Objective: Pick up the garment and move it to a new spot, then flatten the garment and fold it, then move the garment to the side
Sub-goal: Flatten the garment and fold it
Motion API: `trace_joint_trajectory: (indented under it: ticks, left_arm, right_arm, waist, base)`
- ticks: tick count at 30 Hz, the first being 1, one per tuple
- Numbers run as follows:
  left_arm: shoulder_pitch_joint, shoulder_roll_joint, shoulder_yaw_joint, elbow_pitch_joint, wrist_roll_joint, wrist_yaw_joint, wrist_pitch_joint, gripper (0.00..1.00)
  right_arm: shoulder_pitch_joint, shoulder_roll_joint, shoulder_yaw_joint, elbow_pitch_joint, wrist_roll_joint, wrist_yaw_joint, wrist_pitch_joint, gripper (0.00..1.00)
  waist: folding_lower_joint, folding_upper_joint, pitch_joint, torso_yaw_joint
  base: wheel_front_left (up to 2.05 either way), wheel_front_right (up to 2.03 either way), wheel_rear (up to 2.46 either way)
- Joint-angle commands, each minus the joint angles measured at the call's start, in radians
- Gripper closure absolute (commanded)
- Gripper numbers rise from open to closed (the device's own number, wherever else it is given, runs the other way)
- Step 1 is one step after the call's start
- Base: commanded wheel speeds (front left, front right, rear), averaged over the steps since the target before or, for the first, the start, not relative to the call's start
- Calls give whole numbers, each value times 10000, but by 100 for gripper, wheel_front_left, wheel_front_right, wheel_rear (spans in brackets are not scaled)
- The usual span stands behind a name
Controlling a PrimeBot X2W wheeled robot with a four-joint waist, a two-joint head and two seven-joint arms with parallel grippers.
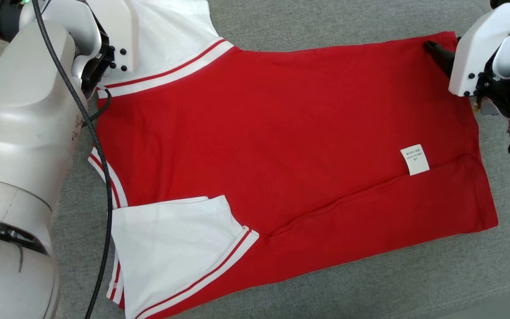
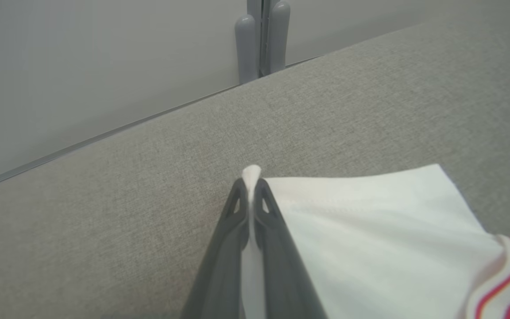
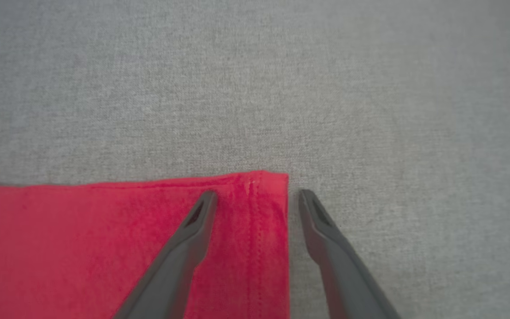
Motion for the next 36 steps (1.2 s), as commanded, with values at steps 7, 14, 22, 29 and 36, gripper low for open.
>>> trace_joint_trajectory:
  ticks: [7,14,22,29,36]
  left_arm:
    - [-81,120,-85,-118,-83,37,69,100]
    - [-70,241,-95,-497,-34,80,-612,100]
    - [-286,543,63,-999,75,447,-2051,100]
    - [278,604,-29,-1418,-122,144,-2077,100]
    - [1638,1017,-4,-2754,-589,-112,-1849,100]
  right_arm:
    - [-397,-131,610,336,144,-4,-265,100]
    - [-666,-302,906,448,362,-4,-1067,100]
    - [-936,-465,923,791,391,-4,-2837,100]
    - [-651,-381,1224,1033,688,-3,-3784,100]
    - [394,-873,1708,489,1719,-3,-3986,100]
  waist:
    - [0,0,6,66]
    - [0,0,-66,184]
    - [0,0,-290,315]
    - [0,0,-624,426]
    - [0,0,-1175,662]
  base:
    - [0,0,0]
    - [0,0,0]
    - [0,0,0]
    - [0,0,0]
    - [0,0,0]
